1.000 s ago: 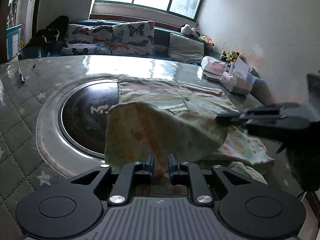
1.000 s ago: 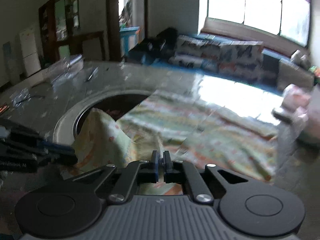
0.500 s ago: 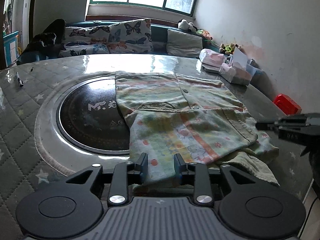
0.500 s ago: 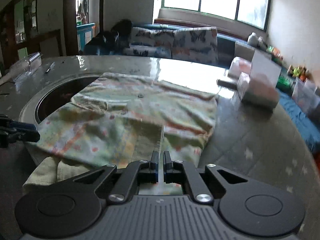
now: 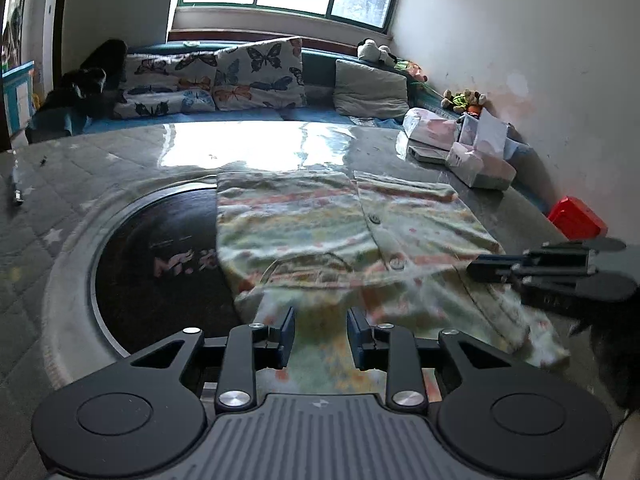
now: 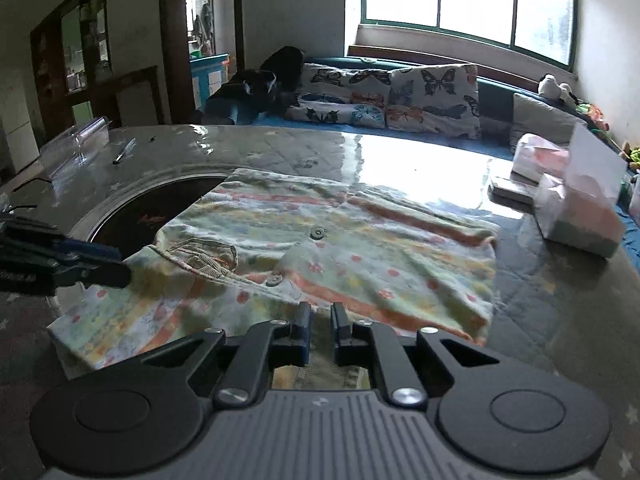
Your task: Fold clothes
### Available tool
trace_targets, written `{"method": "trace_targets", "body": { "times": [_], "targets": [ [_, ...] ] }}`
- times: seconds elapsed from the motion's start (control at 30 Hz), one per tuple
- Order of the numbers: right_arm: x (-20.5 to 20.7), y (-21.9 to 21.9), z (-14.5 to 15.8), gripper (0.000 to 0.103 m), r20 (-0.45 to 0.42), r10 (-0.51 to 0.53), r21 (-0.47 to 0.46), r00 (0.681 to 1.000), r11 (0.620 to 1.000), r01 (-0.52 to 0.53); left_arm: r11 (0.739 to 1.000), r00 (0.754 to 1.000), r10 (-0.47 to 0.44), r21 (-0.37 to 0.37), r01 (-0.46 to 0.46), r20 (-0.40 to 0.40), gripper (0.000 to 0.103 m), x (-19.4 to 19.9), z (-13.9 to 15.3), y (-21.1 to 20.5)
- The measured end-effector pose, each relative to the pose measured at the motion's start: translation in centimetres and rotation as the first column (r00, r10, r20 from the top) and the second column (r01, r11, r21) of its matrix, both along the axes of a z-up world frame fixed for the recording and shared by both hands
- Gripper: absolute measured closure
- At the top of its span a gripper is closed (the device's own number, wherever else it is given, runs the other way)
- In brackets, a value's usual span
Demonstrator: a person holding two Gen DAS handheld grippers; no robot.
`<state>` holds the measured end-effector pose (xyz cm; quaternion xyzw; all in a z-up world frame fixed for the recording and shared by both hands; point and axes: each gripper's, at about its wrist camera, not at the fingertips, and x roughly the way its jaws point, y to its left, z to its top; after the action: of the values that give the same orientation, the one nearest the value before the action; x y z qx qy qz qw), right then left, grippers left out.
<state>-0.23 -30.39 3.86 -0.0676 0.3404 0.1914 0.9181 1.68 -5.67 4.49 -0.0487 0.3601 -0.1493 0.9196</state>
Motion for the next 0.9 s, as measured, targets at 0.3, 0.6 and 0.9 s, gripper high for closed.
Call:
{"method": "trace_targets", "body": {
  "times": [0.3, 0.6, 0.9],
  "targets": [
    [0.0, -0.8, -0.9, 0.087, -0.035, -0.005, 0.002, 0.999, 1.0, 0.005, 0.999, 0.999, 0.005, 0.044, -0.003, -0.046, 0.075, 2.4, -2.4, -0.8],
    [-3.1, -0.5, -0.8, 0.082, -0.06, 0.065, 0.003, 0.996, 0.998, -0.065, 0.997, 0.997, -0.072, 0.024, 0.072, 0.002, 0.075, -0.3, -0.7, -2.8],
    [-5.2, -1.2, -1.2, 0.075, -0.07, 0.06, -0.026, 0.996, 0.998, -0.062, 0.981, 0.984, -0.176, 0.084, 0.176, -0.002, 0.072, -2.5, -2.0, -5.8]
  ]
}}
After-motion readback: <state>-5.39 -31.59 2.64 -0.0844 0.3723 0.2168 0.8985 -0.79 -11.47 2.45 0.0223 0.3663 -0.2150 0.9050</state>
